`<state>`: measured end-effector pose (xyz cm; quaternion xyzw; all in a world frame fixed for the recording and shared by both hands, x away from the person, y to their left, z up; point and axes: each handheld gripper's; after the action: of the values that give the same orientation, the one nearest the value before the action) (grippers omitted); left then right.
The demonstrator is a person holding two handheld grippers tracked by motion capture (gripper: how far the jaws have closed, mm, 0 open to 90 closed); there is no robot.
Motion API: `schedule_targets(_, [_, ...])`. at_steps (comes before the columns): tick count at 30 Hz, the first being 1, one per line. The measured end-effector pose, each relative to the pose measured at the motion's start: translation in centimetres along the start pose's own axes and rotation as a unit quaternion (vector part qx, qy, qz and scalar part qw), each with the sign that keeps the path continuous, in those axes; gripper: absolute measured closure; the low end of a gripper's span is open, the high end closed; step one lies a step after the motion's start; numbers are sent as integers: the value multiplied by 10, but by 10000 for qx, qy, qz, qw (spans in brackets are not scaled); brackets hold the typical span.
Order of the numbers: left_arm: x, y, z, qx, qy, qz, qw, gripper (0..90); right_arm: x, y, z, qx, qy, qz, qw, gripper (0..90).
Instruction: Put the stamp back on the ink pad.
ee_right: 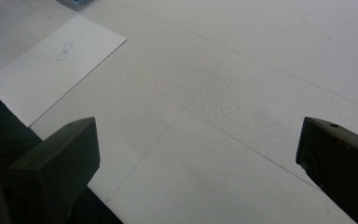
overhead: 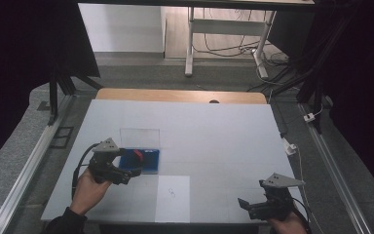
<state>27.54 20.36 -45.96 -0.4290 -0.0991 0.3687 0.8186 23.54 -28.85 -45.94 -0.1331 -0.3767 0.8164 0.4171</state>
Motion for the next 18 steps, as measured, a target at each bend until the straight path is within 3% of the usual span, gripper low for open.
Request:
schedule_targets(11, [-12,20,23,-100,68,93,9999,0,0,0,0,12,5,-13,10000,0])
schedule_targets(18, [-18,38,36,-59,0,122,9999,0,-1,0,0,-1,34,-51,10000,0])
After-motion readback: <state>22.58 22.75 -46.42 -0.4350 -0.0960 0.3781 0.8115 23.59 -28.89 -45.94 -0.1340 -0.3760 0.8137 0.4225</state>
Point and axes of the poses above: each handheld gripper's, and its own axes: z roughly backward along the jaws, y roughly out of its underside, x roughly to its left, and after that the axes turned 3 degrees about -z, right-handed
